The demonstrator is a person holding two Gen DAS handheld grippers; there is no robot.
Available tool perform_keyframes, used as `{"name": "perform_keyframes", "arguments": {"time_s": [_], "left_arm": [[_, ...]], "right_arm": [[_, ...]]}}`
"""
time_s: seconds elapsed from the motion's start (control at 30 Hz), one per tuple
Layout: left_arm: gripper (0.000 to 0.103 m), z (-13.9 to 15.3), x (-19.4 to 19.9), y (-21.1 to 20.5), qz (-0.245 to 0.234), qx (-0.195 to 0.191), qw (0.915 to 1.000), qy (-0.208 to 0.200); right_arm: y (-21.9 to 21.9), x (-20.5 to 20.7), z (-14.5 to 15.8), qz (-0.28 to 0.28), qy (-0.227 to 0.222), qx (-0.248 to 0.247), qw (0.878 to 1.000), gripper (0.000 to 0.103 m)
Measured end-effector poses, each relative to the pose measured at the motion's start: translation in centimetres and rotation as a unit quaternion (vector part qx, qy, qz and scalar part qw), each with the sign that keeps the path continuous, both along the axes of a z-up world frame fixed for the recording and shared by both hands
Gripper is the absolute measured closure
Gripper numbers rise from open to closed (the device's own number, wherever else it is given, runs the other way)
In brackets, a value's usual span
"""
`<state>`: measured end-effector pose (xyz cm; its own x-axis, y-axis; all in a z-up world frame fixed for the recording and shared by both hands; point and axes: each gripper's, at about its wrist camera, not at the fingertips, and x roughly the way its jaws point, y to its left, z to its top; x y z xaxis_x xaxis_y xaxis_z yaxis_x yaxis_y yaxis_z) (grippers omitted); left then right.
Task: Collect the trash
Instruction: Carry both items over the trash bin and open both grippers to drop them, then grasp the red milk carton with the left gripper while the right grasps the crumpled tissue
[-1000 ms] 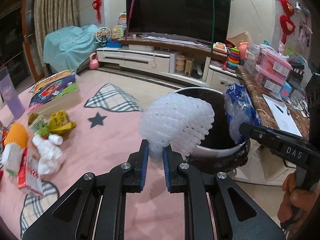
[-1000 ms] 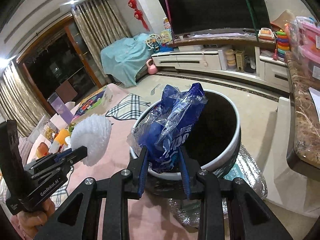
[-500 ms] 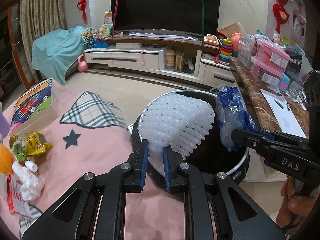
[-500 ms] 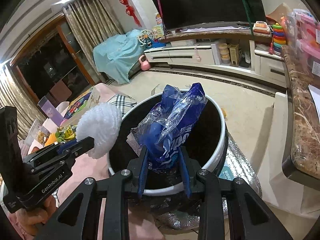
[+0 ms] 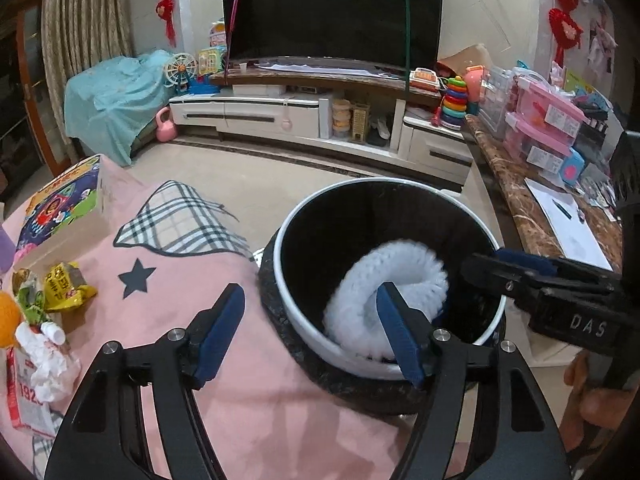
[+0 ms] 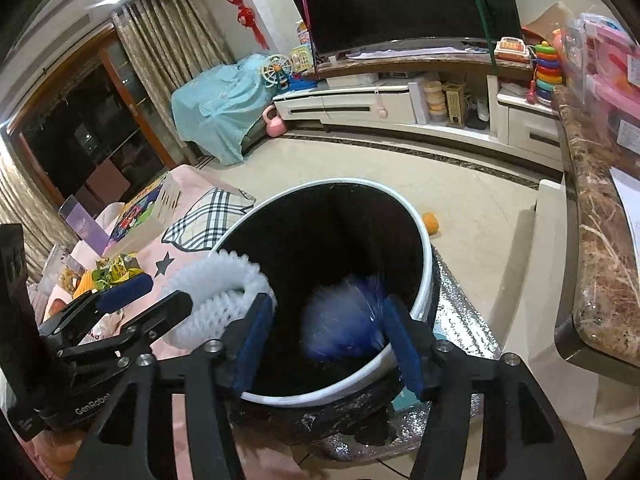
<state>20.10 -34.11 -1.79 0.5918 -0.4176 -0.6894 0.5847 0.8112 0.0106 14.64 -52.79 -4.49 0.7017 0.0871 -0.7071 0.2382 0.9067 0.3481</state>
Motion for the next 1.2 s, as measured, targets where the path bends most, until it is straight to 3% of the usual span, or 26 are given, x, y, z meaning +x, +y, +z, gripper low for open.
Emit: {"name": "perform_keyframes", "arguments": {"time_s": [0.2, 0.4, 0.77, 1.2], "left_arm": [[0.025, -0.6, -0.6, 2.6, 0.024, -0.006, 0.9997, 0.007], [0.024, -0.5, -2.0, 6.1, 0.047, -0.028, 0.9985, 0.010], [0.021, -1.4, -4.2, 14.7, 0.126, -0.049, 0.9907, 0.018], [0.021, -2.7, -5.8, 24.9, 0.225, -0.059, 0.9723, 0.022]], "right_arm": [[0.6, -0.8, 0.4, -0.001, -0.011, 0.004, 1.000, 0.022], [1.9, -2.0, 1.0, -0.002, -0.028, 0.016, 0.999, 0.015], [6.9, -2.6, 1.0, 0.034, -0.038, 0.033, 0.998, 0.013], [14.9, -1.4, -0.3, 0.106, -0.031, 0.053, 0.993, 0.013]]}}
